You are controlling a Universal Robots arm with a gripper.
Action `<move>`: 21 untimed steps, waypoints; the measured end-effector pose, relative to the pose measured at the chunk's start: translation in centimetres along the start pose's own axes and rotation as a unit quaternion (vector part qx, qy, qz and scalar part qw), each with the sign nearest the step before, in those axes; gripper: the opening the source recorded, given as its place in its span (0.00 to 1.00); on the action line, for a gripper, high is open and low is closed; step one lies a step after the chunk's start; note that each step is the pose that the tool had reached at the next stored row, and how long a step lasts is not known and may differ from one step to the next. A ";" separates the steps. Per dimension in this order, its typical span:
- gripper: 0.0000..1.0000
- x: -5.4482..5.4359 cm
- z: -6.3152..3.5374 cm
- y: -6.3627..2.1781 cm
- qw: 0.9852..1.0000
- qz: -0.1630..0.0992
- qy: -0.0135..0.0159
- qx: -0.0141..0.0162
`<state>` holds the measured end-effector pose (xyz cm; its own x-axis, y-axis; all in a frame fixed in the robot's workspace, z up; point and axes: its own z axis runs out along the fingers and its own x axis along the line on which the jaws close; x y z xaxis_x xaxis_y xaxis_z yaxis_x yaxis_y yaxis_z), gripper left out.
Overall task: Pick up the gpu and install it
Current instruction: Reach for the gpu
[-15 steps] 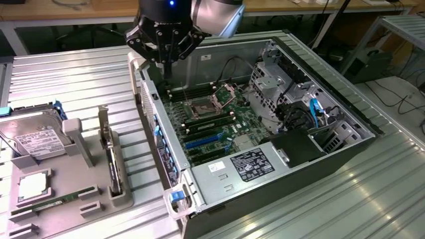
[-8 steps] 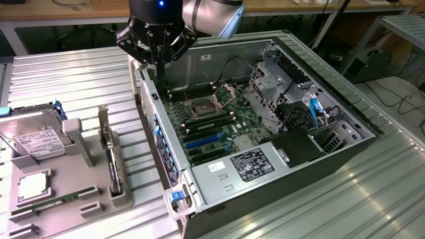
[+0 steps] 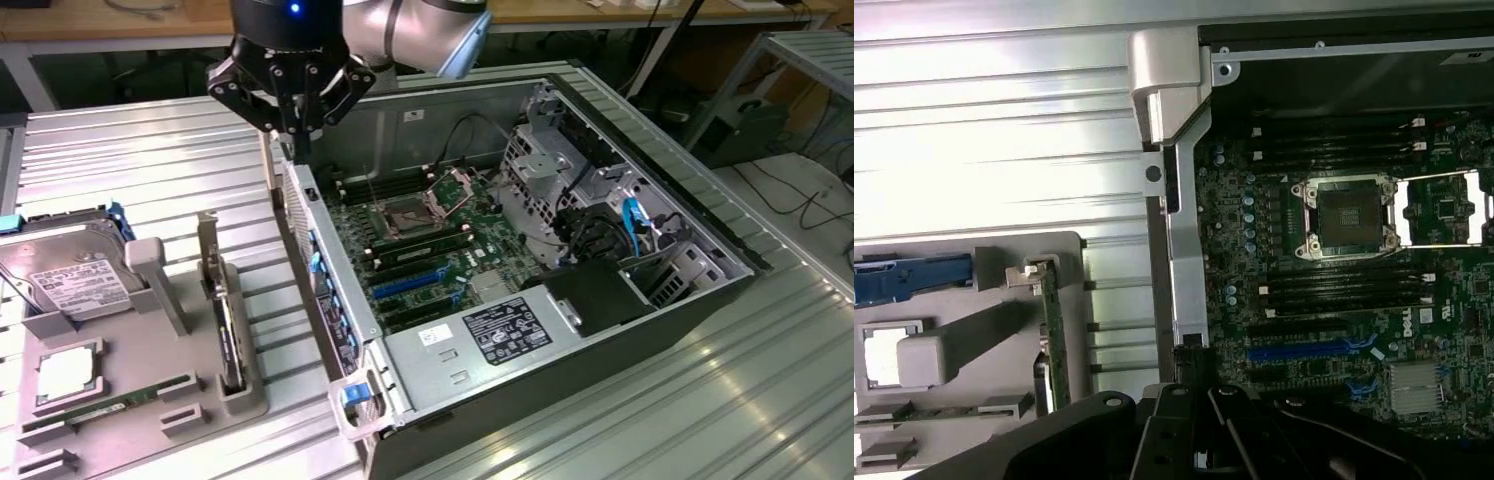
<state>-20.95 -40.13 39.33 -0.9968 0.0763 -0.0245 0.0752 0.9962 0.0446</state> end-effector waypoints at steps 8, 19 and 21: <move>0.11 1.6 -0.05 -0.16 1.000 0.000 0.000 0.000; 0.11 4.1 -0.13 -1.11 1.000 -0.001 0.000 0.000; 0.11 4.1 -0.13 -1.55 1.000 -0.001 -0.001 -0.001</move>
<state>-25.20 -41.36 39.29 -0.9969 0.0736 -0.0263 0.0723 0.9963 0.0458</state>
